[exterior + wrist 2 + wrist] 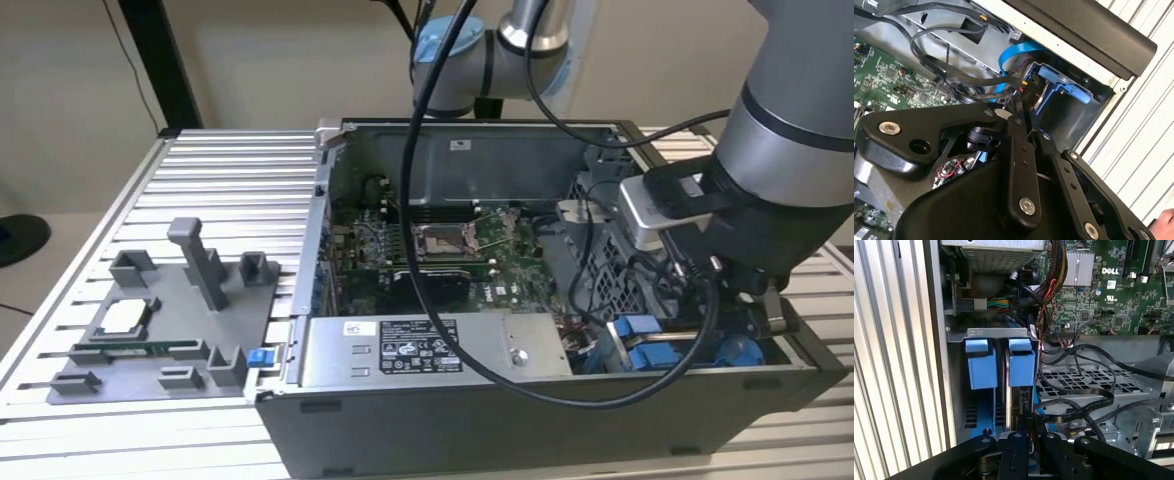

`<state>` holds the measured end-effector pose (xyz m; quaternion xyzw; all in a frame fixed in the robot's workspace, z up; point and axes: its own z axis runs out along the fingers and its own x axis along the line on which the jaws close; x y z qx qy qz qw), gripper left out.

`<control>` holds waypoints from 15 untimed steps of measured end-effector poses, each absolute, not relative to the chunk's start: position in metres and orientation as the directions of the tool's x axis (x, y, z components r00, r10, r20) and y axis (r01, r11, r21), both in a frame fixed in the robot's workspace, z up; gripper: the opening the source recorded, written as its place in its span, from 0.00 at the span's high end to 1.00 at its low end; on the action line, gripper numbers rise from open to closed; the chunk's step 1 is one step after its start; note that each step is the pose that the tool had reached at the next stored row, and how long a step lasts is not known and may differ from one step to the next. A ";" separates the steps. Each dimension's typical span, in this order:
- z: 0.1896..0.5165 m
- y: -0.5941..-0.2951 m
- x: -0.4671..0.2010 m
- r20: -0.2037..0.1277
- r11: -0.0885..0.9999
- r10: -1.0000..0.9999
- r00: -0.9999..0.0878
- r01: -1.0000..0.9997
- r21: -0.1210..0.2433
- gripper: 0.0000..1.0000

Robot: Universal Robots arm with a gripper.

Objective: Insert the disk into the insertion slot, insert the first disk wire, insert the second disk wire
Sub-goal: 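Insert the second disk wire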

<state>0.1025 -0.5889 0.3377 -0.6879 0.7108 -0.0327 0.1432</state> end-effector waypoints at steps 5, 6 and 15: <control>0.335 -0.588 0.102 -0.159 0.066 -0.987 -0.027 -0.968 -0.244 1.00; 0.335 -0.588 0.102 -0.159 0.068 -0.987 -0.029 -0.967 -0.244 1.00; 0.328 -0.588 0.101 -0.157 0.080 -0.987 -0.042 -0.966 -0.246 1.00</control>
